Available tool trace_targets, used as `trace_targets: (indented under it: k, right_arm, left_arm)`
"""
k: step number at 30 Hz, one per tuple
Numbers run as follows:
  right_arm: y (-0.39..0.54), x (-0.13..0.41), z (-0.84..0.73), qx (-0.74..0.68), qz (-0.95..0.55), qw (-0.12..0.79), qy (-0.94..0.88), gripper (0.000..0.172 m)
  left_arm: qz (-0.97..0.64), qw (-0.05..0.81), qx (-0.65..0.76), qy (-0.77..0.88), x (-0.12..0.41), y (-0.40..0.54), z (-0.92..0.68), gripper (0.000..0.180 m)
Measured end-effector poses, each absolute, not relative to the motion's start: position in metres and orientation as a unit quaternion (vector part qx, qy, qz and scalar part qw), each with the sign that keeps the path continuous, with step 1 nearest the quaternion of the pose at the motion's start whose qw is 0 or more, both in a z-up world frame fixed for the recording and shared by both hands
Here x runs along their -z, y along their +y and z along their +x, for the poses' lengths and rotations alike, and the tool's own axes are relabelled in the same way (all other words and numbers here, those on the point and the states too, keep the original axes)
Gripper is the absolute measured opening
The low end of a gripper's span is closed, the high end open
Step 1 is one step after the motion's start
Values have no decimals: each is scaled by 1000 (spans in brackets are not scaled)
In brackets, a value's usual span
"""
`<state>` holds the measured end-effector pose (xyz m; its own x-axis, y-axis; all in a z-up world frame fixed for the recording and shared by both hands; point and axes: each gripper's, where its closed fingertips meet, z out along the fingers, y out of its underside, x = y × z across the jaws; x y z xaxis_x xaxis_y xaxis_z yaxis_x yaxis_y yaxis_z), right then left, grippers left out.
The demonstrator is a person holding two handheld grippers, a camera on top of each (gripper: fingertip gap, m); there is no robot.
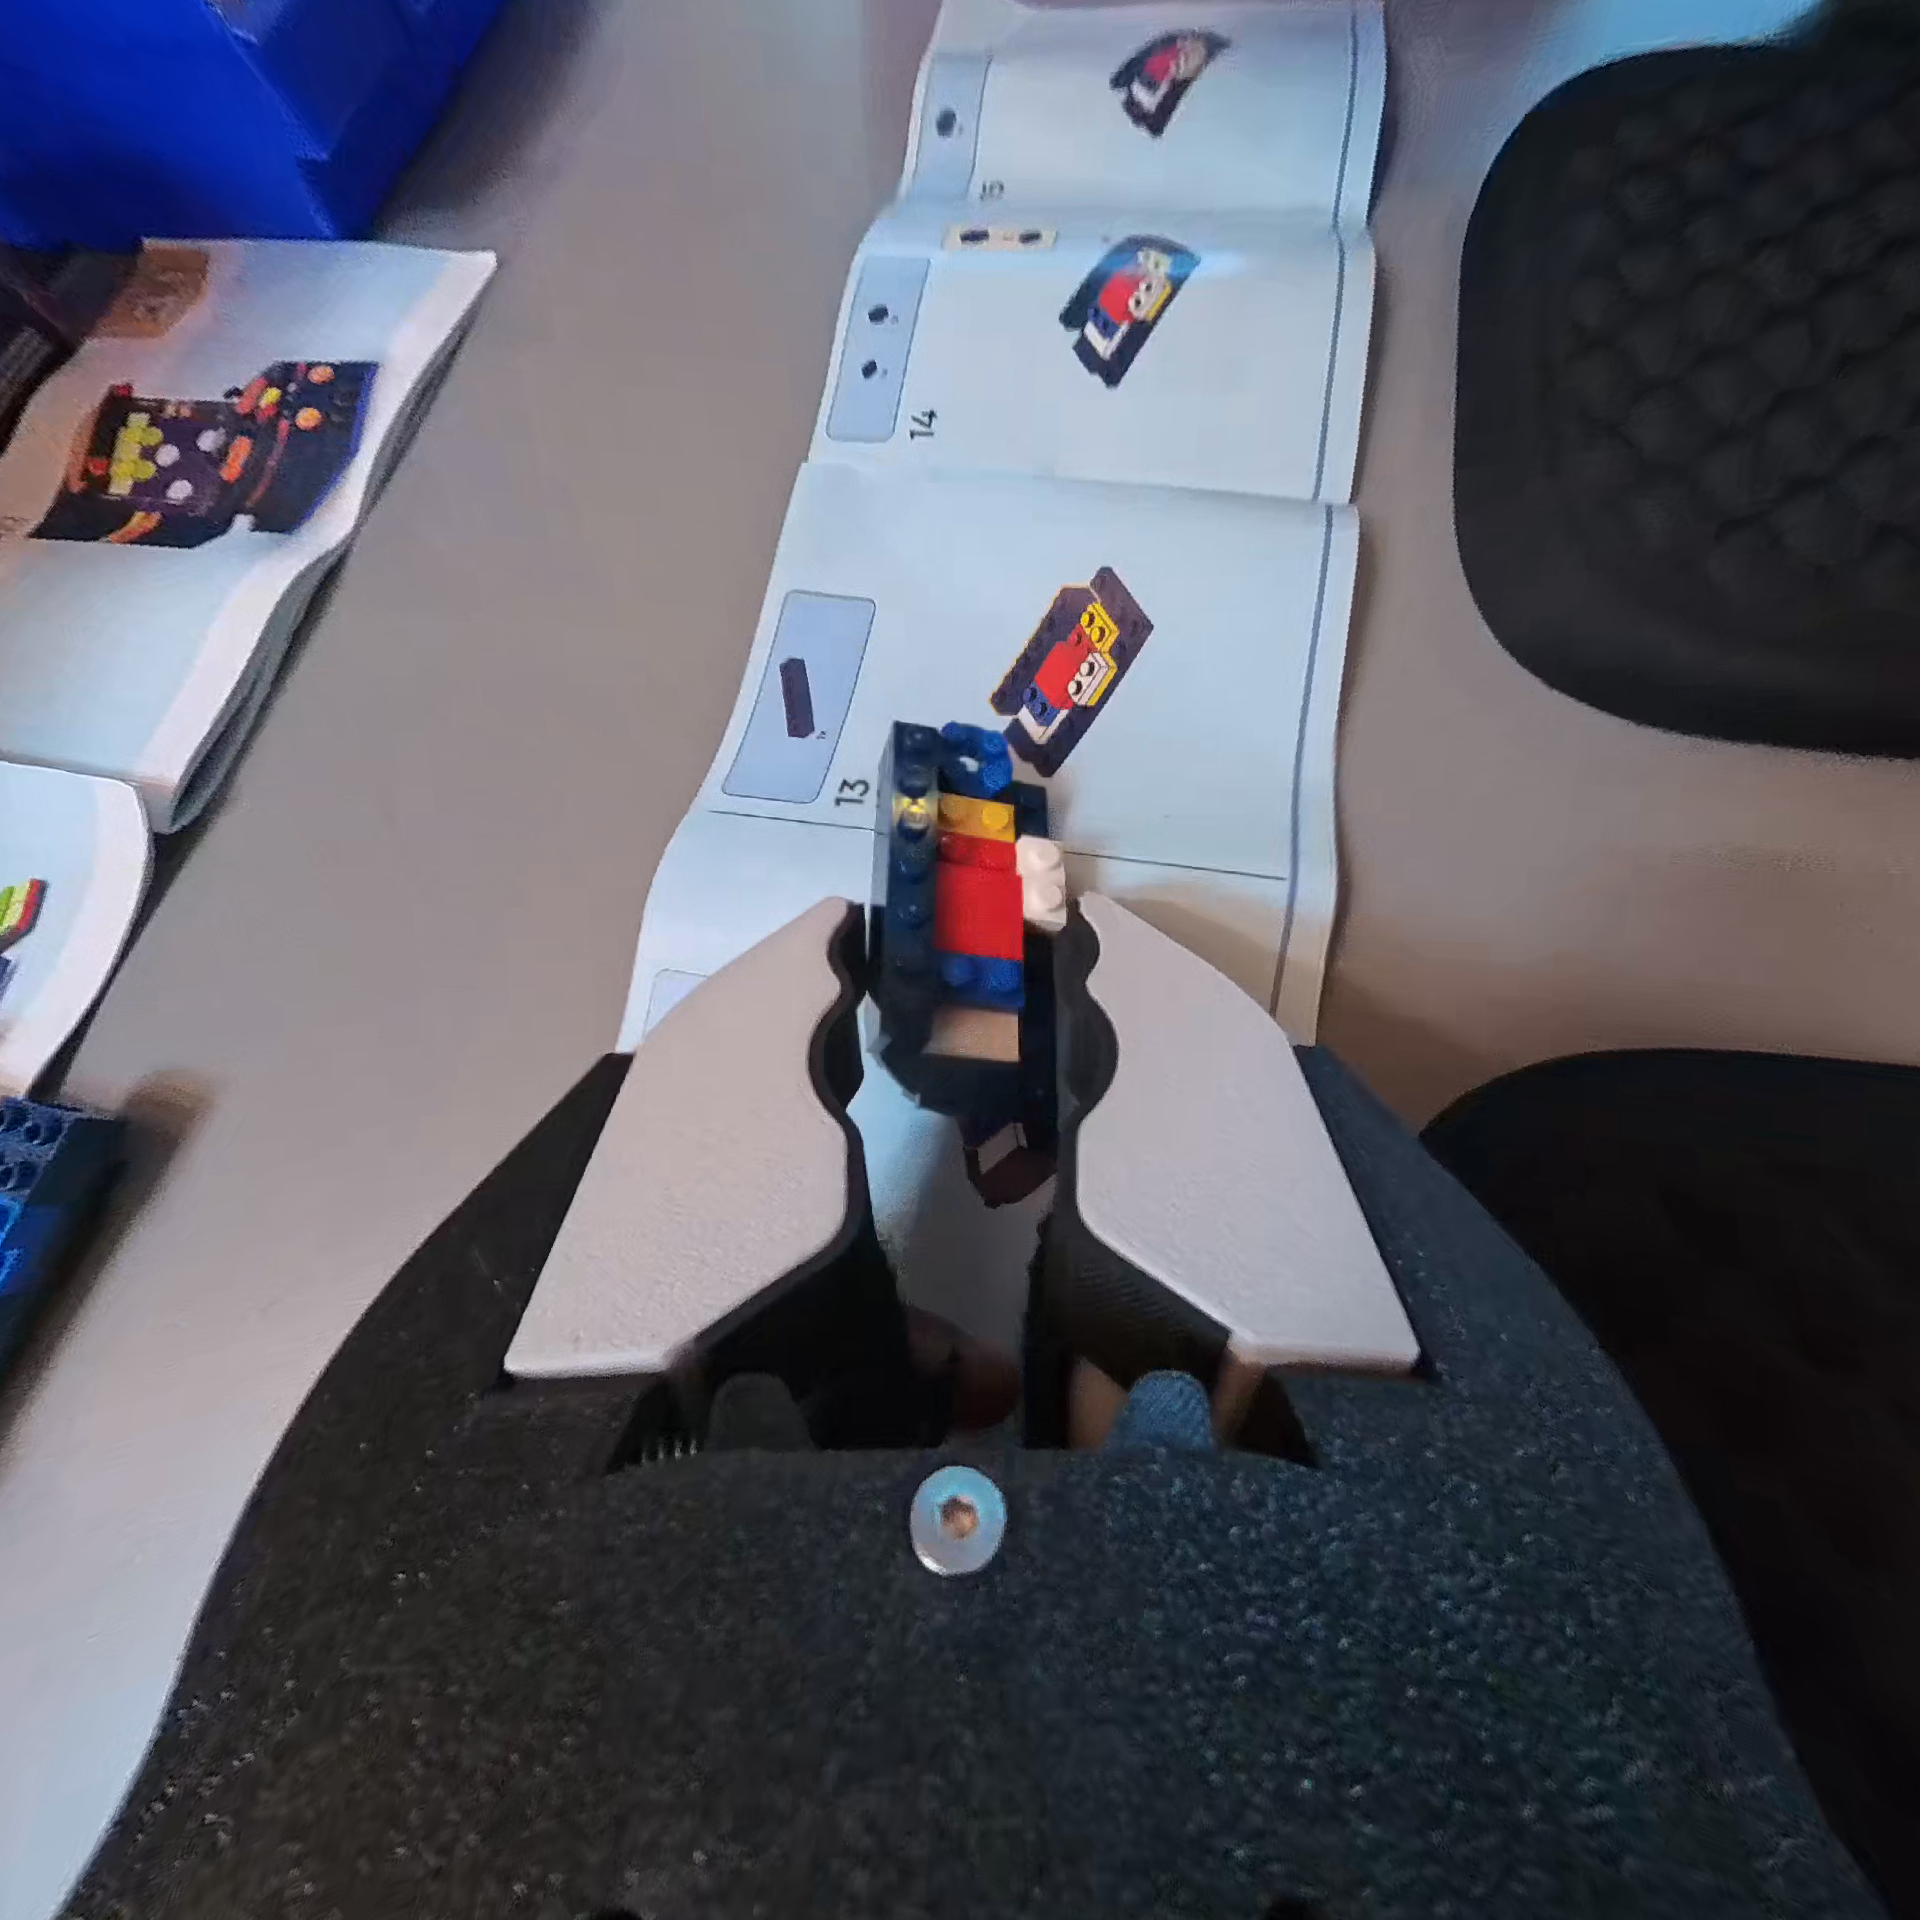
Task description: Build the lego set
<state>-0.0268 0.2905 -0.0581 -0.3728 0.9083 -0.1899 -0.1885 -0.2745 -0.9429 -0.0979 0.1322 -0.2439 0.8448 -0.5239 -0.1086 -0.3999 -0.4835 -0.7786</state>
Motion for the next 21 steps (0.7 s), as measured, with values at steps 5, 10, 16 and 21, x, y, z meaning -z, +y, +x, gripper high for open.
trace_targets:
  k: [5,10,16,21]
  right_arm:
    - [306,45,-13,-708,-388,425,-409,59]
    - [294,48,-16,-698,-388,410,-440,60]
    - [307,48,-4,-647,-408,450,-462,54]
    - [321,80,4,-544,-467,458,-526,59]
  left_arm:
    - [-867,428,46,251,244,144,-111,35]
    - [-874,386,7,296,246,169,-133,35]
    - [-875,371,27,310,250,209,-154,35]
    - [-882,373,-12,289,241,219,-171,51]
